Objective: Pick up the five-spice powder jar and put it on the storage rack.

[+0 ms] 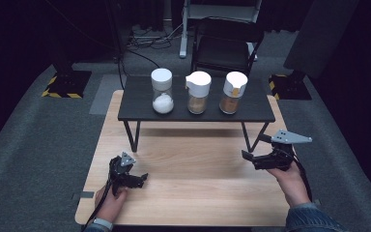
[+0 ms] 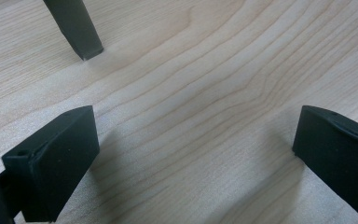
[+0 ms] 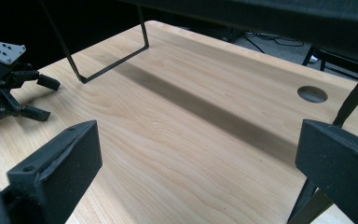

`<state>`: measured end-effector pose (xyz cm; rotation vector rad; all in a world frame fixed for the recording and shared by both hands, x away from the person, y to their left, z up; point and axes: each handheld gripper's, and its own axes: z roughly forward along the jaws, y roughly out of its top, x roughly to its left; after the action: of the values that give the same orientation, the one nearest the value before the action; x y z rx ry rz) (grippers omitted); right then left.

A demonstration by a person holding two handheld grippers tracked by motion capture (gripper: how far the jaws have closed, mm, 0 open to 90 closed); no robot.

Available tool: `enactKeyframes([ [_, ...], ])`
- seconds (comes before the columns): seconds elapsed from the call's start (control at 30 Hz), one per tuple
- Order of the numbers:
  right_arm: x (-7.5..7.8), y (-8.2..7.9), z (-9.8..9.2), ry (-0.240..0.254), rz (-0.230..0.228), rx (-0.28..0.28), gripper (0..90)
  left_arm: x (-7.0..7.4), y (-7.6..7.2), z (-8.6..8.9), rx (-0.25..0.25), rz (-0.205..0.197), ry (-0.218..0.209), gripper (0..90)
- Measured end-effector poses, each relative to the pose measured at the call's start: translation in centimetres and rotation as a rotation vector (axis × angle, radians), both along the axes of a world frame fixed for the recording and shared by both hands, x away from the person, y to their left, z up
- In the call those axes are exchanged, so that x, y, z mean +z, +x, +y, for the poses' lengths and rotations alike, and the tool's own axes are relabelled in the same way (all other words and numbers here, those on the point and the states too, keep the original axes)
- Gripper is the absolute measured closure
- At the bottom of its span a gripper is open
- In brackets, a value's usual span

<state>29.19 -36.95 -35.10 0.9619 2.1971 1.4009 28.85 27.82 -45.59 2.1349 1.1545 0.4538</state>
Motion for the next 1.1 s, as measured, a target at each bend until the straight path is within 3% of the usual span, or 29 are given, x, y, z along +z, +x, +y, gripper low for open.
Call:
enactKeyframes([
  [0.2, -1.1, -0.4, -0.2, 0.009, -0.002, 0.005, 0.5, 0.0, 0.0, 0.0, 0.001, 0.0, -0.001, 0.2],
  [0.6, -3.6, -0.7, 0.4, -0.053, 0.031, 0.013, 0.8, 0.0, 0.0, 0.0, 0.0, 0.0, -0.001, 0.2],
  [1.1, -5.7, -0.9, 0.3, -0.08, 0.068, 0.003, 0.8, 0.0, 0.0, 0.0, 0.001, 0.0, -0.001, 0.2],
])
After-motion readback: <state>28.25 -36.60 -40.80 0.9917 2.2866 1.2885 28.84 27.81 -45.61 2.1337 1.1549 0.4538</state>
